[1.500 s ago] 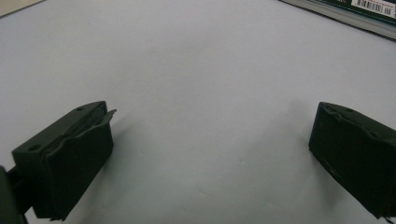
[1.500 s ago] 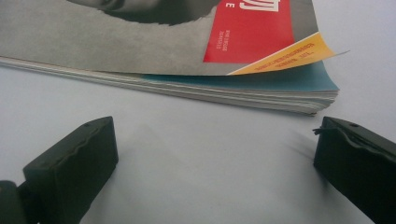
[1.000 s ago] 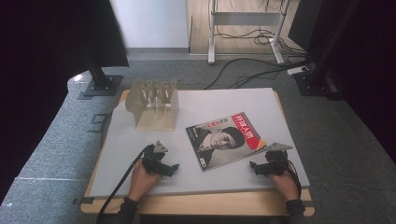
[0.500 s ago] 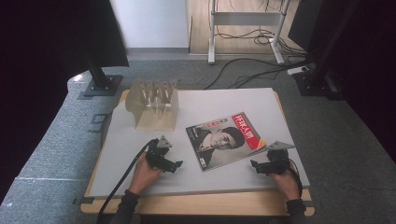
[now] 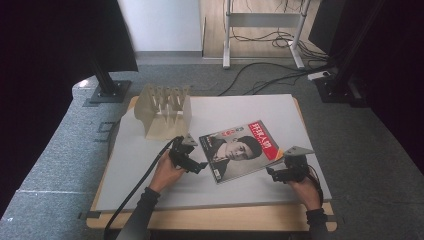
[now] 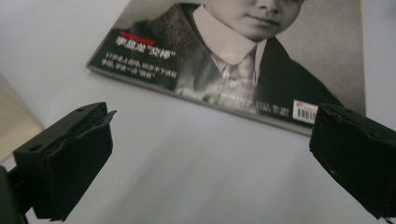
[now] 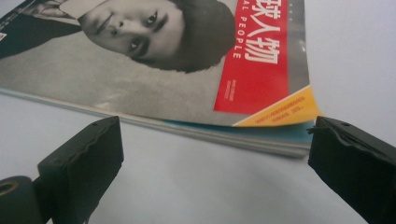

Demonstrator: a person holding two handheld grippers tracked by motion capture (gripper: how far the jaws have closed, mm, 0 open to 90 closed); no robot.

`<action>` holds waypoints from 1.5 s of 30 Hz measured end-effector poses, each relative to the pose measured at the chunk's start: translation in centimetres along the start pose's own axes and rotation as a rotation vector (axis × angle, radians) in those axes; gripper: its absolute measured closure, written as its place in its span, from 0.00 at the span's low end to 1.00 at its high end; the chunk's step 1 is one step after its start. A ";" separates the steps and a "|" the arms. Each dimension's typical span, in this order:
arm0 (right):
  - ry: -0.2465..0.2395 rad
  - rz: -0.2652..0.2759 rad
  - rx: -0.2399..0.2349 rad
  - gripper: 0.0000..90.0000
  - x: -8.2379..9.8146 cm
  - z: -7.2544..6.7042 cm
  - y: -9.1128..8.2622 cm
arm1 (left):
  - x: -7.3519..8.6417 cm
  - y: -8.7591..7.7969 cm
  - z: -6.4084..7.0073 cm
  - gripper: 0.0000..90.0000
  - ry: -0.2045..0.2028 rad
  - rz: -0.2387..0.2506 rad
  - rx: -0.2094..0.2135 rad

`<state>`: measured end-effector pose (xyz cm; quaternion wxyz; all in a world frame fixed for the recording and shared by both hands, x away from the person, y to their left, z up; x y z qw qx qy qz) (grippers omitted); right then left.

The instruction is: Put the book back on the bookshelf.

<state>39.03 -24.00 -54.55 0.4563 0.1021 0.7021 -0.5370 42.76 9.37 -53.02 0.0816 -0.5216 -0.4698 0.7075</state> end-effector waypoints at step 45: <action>-0.025 -0.049 -0.022 0.02 -2.4 1.3 5.2 | -6.0 10.3 -3.8 0.00 -0.016 -0.049 -0.012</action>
Point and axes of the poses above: each handheld gripper's, and its own axes: y roughly forward along the jaws, x roughly out of its underside, z roughly to its right, the point moved 6 cm from there along y, roughly forward along the jaws
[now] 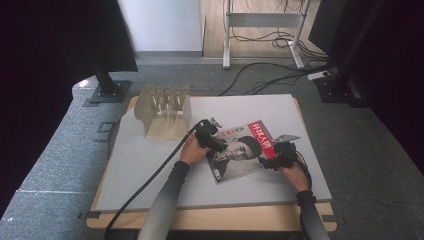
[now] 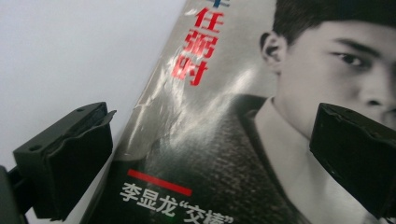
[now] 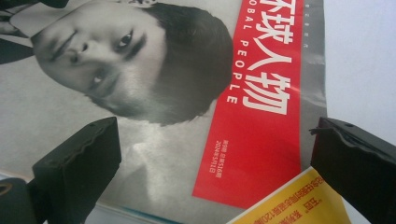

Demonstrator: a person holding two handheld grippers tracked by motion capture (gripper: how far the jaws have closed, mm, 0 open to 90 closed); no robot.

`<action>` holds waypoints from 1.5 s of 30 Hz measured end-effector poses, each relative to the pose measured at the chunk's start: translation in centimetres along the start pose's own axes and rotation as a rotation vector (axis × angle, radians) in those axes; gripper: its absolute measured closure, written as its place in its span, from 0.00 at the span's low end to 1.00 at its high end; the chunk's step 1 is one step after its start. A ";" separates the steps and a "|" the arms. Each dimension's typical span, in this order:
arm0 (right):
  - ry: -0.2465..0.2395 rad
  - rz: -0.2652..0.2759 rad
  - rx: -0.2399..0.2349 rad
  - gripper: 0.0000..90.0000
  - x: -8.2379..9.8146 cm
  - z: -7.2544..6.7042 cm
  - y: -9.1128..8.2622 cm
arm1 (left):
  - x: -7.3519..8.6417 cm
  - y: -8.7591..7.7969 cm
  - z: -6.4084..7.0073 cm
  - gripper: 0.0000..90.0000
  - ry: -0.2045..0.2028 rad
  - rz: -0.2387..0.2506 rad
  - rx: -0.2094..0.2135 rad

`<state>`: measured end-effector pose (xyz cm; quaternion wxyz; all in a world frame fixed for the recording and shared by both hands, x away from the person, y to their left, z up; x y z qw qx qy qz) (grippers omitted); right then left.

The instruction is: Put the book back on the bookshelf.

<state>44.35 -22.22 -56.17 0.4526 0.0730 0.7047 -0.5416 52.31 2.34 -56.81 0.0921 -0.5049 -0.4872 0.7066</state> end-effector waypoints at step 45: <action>0.043 -0.010 -0.020 0.08 0.9 1.2 0.6 | 2.8 -1.8 2.5 0.00 -0.002 0.014 0.037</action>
Point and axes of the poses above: each handheld gripper's, and its own axes: y roughly forward along the jaws, x roughly out of its underside, z roughly to its right, the point moved 6 cm from there along y, roughly forward along the jaws
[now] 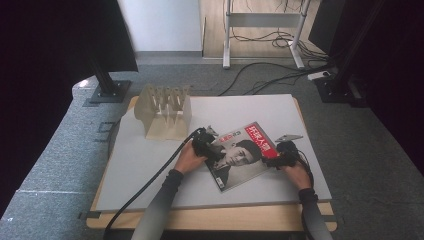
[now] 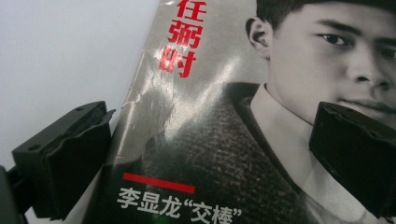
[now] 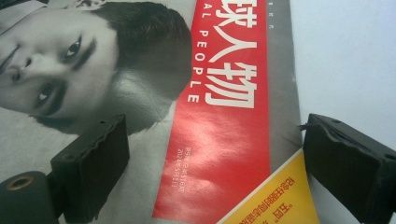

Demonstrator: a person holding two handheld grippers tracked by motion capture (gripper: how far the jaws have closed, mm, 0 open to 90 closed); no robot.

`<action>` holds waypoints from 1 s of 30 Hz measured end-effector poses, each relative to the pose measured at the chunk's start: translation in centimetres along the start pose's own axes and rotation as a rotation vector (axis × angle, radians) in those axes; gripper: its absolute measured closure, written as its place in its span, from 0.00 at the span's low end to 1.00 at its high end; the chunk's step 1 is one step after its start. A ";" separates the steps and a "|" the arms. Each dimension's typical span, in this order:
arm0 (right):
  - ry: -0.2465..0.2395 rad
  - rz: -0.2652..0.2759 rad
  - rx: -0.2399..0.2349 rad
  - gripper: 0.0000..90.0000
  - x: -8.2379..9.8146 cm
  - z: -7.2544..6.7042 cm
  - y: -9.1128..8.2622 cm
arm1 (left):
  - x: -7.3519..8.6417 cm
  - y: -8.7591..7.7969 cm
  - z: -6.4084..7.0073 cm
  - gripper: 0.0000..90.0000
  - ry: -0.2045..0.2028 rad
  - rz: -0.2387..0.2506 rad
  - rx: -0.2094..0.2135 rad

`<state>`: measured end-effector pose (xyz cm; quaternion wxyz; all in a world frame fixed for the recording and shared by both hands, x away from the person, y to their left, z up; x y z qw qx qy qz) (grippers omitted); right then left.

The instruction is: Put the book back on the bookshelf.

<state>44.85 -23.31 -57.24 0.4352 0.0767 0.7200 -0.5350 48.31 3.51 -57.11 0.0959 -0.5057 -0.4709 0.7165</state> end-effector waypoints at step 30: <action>-0.078 -0.014 -0.027 0.04 3.8 -4.6 -4.0 | 5.7 -4.6 3.7 0.00 0.026 -0.019 0.034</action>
Point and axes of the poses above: each handheld gripper's, and its own axes: y roughly forward along the jaws, x roughly out of its underside, z roughly to its right, the point moved 6 cm from there along y, roughly forward along the jaws
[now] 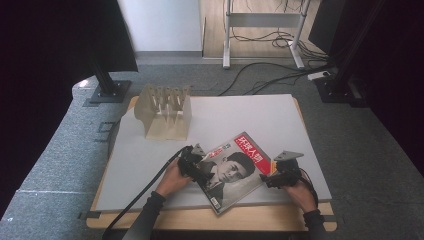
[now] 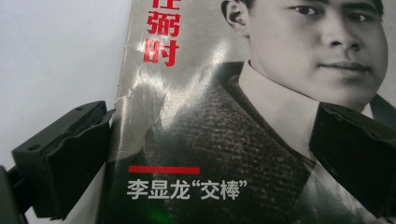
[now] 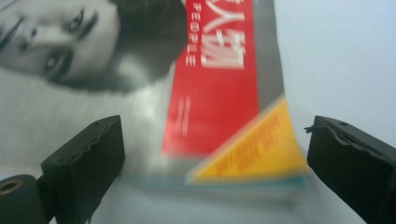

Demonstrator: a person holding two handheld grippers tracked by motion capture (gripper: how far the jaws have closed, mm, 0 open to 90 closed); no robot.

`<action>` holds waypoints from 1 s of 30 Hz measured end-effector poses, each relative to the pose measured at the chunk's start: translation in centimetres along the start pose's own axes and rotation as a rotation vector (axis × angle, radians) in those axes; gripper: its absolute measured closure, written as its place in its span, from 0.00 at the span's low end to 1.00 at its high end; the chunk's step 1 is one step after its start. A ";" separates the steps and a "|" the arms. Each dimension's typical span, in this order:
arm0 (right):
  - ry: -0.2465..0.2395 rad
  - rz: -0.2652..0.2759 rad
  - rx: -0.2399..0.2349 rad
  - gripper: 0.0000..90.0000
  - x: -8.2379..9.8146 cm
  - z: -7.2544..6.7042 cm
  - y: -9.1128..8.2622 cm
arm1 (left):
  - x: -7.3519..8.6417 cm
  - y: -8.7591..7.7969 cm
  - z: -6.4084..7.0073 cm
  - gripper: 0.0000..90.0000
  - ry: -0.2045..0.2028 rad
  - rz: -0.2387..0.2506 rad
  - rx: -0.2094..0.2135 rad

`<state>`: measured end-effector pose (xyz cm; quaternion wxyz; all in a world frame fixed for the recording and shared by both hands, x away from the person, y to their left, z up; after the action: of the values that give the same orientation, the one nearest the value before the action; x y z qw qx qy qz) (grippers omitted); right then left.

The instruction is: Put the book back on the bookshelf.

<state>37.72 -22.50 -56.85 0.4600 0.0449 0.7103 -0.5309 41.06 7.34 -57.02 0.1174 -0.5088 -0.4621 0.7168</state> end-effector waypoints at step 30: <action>0.034 -0.034 0.087 0.00 -1.3 2.4 2.2 | 3.8 -4.9 -3.8 0.00 -0.086 -0.017 -0.138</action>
<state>41.15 -22.94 -57.51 0.4366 0.0619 0.6950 -0.5679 41.05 14.50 -55.73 0.0680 -0.4806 -0.5192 0.7034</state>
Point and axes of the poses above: each handheld gripper's, and its own axes: y roughly forward along the jaws, x roughly out of its underside, z roughly to its right, the point moved 6 cm from there along y, roughly forward along the jaws
